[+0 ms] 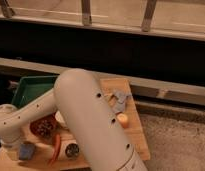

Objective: Place sponge in plastic cup

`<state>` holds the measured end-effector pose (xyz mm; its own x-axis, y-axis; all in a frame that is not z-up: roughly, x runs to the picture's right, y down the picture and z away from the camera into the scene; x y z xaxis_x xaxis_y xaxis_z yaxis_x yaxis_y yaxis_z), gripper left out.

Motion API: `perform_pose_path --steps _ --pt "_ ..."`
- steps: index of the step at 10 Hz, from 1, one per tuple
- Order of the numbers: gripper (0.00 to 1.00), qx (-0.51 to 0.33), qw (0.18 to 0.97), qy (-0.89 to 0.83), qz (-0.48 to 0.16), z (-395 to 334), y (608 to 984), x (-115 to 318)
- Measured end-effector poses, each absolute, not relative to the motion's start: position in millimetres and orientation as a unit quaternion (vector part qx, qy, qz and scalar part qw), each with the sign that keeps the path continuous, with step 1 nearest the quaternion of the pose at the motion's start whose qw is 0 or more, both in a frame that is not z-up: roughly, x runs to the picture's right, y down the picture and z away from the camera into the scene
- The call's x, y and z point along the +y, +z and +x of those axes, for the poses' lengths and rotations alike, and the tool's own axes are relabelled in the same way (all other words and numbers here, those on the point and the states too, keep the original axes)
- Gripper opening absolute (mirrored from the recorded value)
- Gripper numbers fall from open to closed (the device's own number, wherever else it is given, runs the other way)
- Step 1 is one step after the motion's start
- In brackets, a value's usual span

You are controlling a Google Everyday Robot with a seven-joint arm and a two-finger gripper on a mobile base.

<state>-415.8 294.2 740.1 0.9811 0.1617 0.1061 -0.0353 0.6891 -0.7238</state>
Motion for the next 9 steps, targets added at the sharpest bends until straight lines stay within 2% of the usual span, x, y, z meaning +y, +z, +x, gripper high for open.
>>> perform_pose_path --steps 4,5,9 --pt "0.07 -0.087 0.916 0.044 -0.39 -419 735 294" --pt "0.01 -0.091 0.917 0.042 -0.385 -421 730 287" --pt "0.0 -0.115 0.918 0.044 -0.377 -420 698 245"
